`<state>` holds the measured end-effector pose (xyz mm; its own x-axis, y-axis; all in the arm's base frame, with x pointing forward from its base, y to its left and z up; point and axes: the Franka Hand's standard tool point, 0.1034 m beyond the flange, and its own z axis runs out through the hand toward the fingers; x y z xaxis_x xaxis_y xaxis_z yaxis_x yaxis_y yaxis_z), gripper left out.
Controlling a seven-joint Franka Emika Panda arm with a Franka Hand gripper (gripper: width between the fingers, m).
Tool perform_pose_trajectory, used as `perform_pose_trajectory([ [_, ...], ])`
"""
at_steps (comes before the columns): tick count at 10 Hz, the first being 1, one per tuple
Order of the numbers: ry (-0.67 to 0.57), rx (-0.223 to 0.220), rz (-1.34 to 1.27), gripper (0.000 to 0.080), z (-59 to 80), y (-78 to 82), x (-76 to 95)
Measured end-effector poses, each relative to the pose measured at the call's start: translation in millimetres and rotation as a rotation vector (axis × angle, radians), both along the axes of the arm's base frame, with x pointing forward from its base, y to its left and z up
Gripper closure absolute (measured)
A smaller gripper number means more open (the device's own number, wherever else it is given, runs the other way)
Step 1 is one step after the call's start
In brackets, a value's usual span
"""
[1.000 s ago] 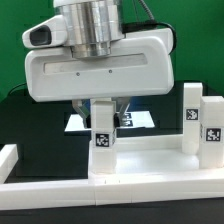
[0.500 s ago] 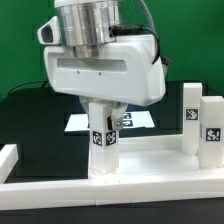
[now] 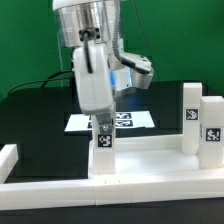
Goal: Assemble desk
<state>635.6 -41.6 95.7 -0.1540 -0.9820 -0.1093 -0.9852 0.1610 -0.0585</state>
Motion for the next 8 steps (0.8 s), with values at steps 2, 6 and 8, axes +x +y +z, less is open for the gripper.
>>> perform_pose_trajectory([
  [2, -0.003, -0.002, 0.022, 0.0509, -0.1, 0.1, 0.1],
  [6, -0.065, -0.046, 0.622, 0.0162, 2.0, -1.4, 0.7],
  [8, -0.099, -0.088, 0.735, 0.0153, -0.3, 1.2, -4.2],
])
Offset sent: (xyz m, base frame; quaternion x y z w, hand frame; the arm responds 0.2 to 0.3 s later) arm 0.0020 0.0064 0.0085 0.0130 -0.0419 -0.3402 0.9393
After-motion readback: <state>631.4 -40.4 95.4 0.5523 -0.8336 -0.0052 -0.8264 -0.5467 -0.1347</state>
